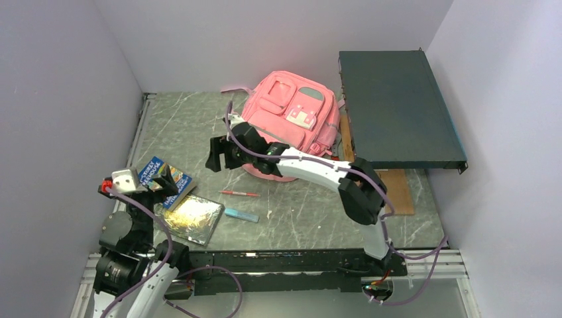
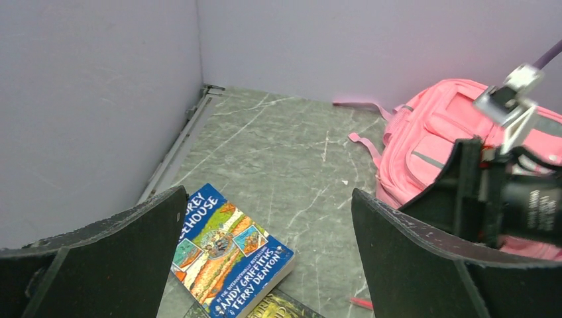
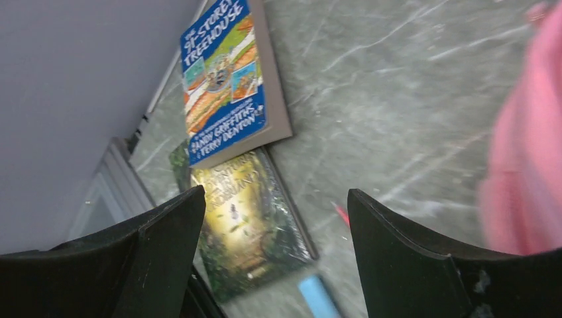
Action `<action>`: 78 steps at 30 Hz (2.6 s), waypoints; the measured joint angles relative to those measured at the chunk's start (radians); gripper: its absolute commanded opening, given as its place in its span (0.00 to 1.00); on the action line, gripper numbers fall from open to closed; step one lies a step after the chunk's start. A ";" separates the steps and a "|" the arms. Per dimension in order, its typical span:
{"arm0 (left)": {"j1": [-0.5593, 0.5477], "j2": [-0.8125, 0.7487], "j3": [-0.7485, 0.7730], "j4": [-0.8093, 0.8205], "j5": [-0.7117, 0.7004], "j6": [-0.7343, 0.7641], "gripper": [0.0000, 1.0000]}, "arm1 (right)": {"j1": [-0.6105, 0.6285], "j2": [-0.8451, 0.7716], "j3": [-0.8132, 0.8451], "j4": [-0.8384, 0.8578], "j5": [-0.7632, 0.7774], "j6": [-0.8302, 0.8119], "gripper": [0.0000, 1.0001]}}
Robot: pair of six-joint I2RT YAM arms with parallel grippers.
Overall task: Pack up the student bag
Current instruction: Pick up the book from the center of the board.
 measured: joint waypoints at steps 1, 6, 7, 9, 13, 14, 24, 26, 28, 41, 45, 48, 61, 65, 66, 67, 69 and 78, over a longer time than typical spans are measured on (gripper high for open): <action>0.000 -0.008 0.000 0.000 -0.009 -0.002 0.99 | 0.005 0.025 0.001 0.040 -0.025 0.037 0.81; 0.000 -0.026 0.000 -0.003 -0.027 -0.006 0.99 | 0.026 0.166 0.043 0.106 -0.110 0.164 0.81; 0.000 -0.026 0.000 -0.006 -0.027 -0.007 0.99 | 0.030 0.187 0.043 0.111 -0.118 0.188 0.81; 0.000 -0.026 0.000 -0.008 -0.027 -0.008 0.99 | 0.034 0.218 0.043 0.122 -0.137 0.234 0.81; 0.000 -0.026 0.000 -0.009 -0.027 -0.015 0.99 | 0.043 0.267 0.043 0.171 -0.170 0.351 0.80; 0.000 -0.026 0.000 -0.010 -0.027 -0.018 0.99 | 0.043 0.280 0.045 0.194 -0.180 0.384 0.80; 0.000 -0.034 0.001 -0.014 -0.027 -0.027 0.98 | 0.045 0.416 0.054 0.372 -0.219 0.614 0.79; 0.000 -0.039 0.002 -0.014 -0.027 -0.029 0.98 | 0.046 0.427 0.069 0.384 -0.211 0.636 0.79; 0.000 -0.040 0.002 -0.013 -0.027 -0.029 0.98 | 0.047 0.444 0.092 0.395 -0.210 0.664 0.79; 0.000 -0.090 0.003 -0.028 -0.060 -0.037 0.97 | 0.051 0.566 0.226 0.428 -0.218 0.880 0.74; 0.000 -0.104 0.004 -0.028 -0.074 -0.041 0.97 | 0.051 0.604 0.280 0.424 -0.219 0.914 0.68; 0.000 -0.105 0.004 -0.029 -0.078 -0.044 0.96 | 0.051 0.637 0.327 0.414 -0.217 0.933 0.60; 0.000 -0.105 0.004 -0.029 -0.090 -0.045 0.97 | 0.037 0.687 0.385 0.451 -0.229 0.901 0.03; 0.000 -0.101 0.004 -0.029 -0.090 -0.045 0.98 | 0.019 0.595 0.278 0.457 -0.246 0.795 0.00; 0.000 -0.099 0.004 -0.029 -0.090 -0.045 0.98 | 0.012 0.553 0.239 0.452 -0.249 0.758 0.00; 0.000 -0.096 0.004 -0.029 -0.090 -0.045 0.98 | 0.006 0.516 0.209 0.443 -0.252 0.725 0.00; 0.000 -0.088 0.004 -0.029 -0.090 -0.045 0.98 | -0.012 0.403 0.131 0.415 -0.264 0.624 0.00; 0.000 -0.020 0.004 -0.024 -0.039 -0.039 1.00 | -0.082 -0.063 -0.002 0.227 -0.286 0.183 0.00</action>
